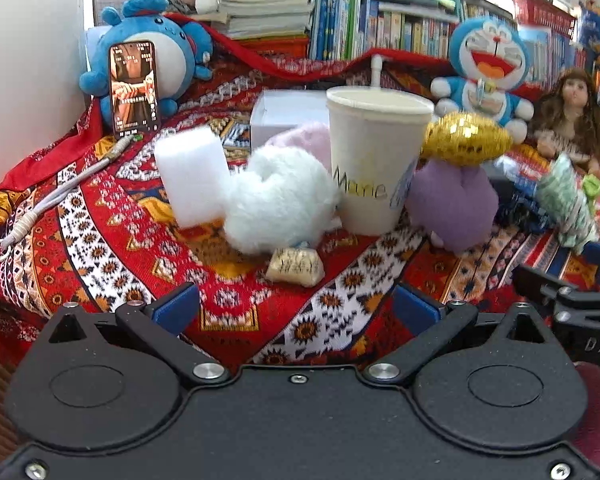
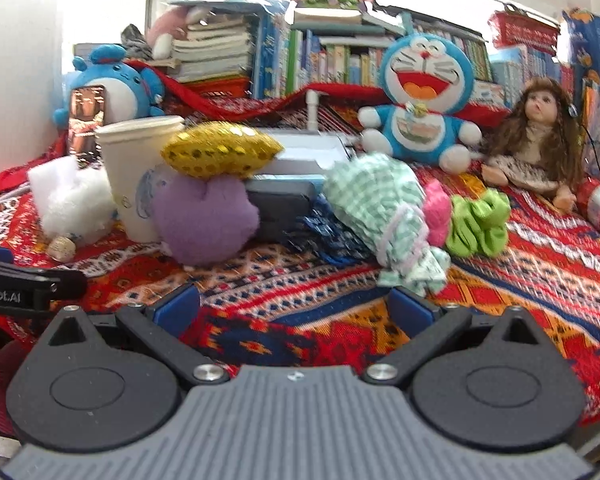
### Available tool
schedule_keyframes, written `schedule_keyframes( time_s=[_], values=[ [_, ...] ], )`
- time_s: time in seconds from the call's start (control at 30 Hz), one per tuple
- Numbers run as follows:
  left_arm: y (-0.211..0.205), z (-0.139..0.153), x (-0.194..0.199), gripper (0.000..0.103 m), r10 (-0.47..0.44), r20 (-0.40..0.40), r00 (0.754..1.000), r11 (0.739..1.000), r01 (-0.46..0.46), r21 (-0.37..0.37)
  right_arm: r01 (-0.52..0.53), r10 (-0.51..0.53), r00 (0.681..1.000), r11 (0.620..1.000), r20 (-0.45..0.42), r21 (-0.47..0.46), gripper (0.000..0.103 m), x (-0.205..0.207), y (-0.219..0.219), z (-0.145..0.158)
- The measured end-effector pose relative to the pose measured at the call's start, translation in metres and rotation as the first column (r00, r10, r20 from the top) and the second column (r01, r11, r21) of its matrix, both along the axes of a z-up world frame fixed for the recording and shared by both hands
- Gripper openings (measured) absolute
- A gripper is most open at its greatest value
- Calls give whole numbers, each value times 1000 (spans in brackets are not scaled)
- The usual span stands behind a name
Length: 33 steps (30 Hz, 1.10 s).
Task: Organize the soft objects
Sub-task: 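Grasp the lavender fluffy plush with the right tool while the left tool grasps the beige tag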
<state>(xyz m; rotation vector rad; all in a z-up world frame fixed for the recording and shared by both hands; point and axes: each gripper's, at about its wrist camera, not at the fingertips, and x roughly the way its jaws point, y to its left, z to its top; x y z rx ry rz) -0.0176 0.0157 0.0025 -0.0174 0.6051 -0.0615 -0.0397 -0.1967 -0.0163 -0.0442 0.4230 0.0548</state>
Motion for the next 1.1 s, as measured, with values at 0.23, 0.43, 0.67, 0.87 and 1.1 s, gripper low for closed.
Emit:
schedule_keyframes(
  time_s=[0.23, 0.43, 0.67, 0.87, 1.1],
  values=[
    [9, 10, -3, 95, -37, 72, 997, 999, 40, -36, -60, 60, 997, 998, 40, -4, 103, 10, 7, 7],
    [14, 11, 3, 69, -70, 53, 996, 997, 72, -36, -105, 105, 994, 994, 43, -2, 103, 20, 12, 10],
    [7, 5, 10, 54, -94, 32, 995, 996, 94, 12, -128, 130, 991, 990, 37, -59, 95, 32, 25, 8],
    [6, -1, 18, 46, -94, 8, 995, 995, 94, 15, -142, 145, 989, 987, 35, -70, 94, 45, 32, 7],
    [6, -2, 19, 27, -101, -12, 995, 995, 101, -11, -191, 192, 981, 980, 16, -50, 94, 61, 43, 8]
  ],
)
